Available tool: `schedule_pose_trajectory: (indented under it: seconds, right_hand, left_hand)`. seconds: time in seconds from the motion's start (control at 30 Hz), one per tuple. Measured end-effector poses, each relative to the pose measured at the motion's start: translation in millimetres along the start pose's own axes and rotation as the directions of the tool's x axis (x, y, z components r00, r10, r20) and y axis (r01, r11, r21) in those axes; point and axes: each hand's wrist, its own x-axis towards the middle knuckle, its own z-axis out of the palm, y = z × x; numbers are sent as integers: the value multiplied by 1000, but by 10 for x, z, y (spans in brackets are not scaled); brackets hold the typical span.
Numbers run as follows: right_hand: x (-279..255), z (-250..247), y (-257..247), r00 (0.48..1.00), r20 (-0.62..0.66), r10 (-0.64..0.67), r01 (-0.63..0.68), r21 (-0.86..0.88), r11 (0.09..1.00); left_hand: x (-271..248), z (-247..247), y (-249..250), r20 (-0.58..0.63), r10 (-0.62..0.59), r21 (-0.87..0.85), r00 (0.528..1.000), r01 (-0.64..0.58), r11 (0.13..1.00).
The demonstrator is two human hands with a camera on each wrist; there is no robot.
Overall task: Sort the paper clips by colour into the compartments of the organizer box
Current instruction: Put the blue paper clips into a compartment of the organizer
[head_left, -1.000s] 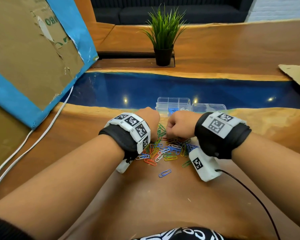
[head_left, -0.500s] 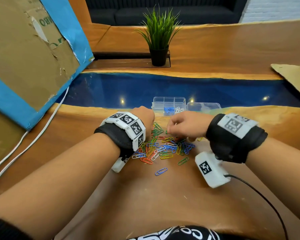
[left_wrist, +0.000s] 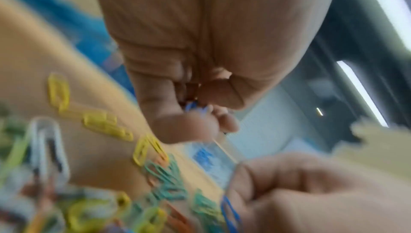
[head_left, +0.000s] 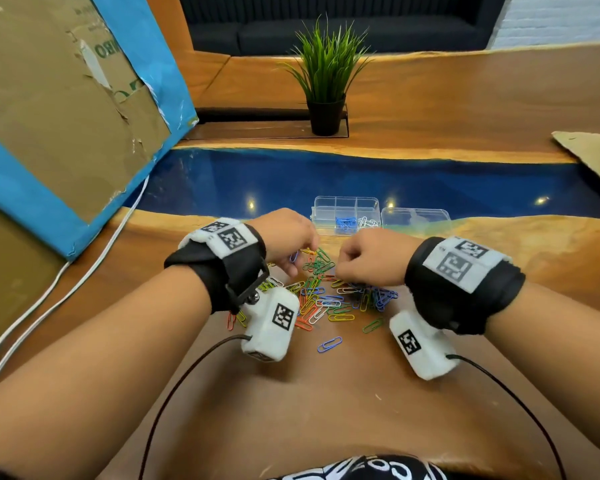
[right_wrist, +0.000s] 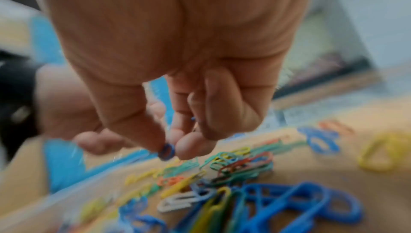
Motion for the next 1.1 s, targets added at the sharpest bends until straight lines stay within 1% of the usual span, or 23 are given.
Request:
schedule_pose_trajectory:
  seconds: [0.03, 0.07, 0.1, 0.13, 0.17, 0.2, 0.23, 0.27, 0.3, 0.33, 0.37, 0.4, 0.43, 0.47, 0.5, 0.53, 0.57, 0.6, 0.67, 0.83, 0.93, 1.0, 1.1]
  right_hand:
    - [-1, -21, 17, 999, 42, 33, -40, 181, 983]
    - [-3, -32, 35, 994, 94, 53, -86, 392, 916]
    - [4, -44, 63, 990, 132, 54, -123, 594, 795]
    - [6, -57, 95, 987, 155, 43, -146, 744, 652]
    - [-1, -70, 132, 984, 174, 28, -163, 835, 525]
    - [-5, -86, 164, 982, 191, 9, -176, 883, 434]
    - [-7, -103, 187, 979, 204, -15, -184, 908, 376]
    - [-9, -111, 202, 976, 216, -36, -191, 920, 343]
    - [-18, -116, 194, 972, 227, -51, -198, 922, 334]
    - [-23, -108, 178, 970, 236, -60, -201, 913, 354]
    - [-21, -91, 165, 970, 237, -58, -195, 897, 397]
    - [-5, -59, 148, 974, 224, -46, -175, 861, 477]
    - [6, -30, 117, 980, 198, -32, -139, 781, 609]
    - [7, -3, 81, 986, 164, -23, -87, 628, 773]
    - [-5, 21, 34, 993, 117, -27, -24, 414, 910]
    - [-9, 53, -3, 996, 69, -53, 38, 204, 978]
    - [-20, 81, -44, 996, 32, -82, 81, 42, 996]
    - [-28, 109, -76, 994, 2, -105, 105, -93, 990]
    - [-18, 162, -126, 990, -32, -136, 122, -273, 954]
    - [17, 147, -158, 990, -39, -135, 113, -358, 927]
    - [1, 145, -158, 992, -29, -126, 107, -366, 924]
    - [-26, 155, -164, 993, -15, -121, 105, -393, 913]
    - [-45, 152, -177, 993, 8, -122, 112, -458, 882]
  left_hand:
    - [-14, 21, 2, 36, -28, -102, 999, 32, 994]
    - [-26, 38, 5, 74, -43, -161, 996, 55, 985]
    - [-20, 48, 16, 100, -46, -145, 994, 61, 988]
    - [-10, 56, 19, 111, -42, -76, 993, 50, 996]
    - [10, 67, 16, 108, -26, 70, 994, 19, 997]
    - [14, 77, 13, 97, 11, 261, 995, -36, 965]
    - [23, 88, 1, 96, 61, 443, 993, -98, 891]
    - [12, 101, 2, 104, 114, 574, 988, -153, 805]
    - [19, 121, -12, 114, 144, 648, 983, -184, 740]
    - [22, 141, -25, 119, 163, 692, 979, -199, 694]
    - [27, 157, -32, 115, 174, 714, 978, -203, 670]
    - [18, 161, -29, 113, 185, 735, 976, -207, 646]
    - [23, 164, -27, 112, 188, 750, 976, -207, 628]
    - [24, 168, -22, 113, 198, 763, 974, -213, 610]
    - [16, 172, -10, 116, 206, 775, 972, -218, 593]
    - [0, 179, -1, 116, 214, 787, 970, -221, 576]
    - [-8, 188, 0, 113, 222, 800, 968, -222, 558]
    - [-13, 193, 2, 112, 233, 813, 966, -224, 538]
    - [-32, 187, 3, 112, 255, 824, 961, -233, 516]
    - [-48, 180, -32, 127, 269, 832, 955, -250, 495]
    - [-39, 167, -62, 118, 291, 818, 949, -260, 514]
    - [-14, 157, -83, 91, 307, 787, 947, -257, 561]
    - [12, 132, -82, 31, 275, 673, 961, -223, 705]
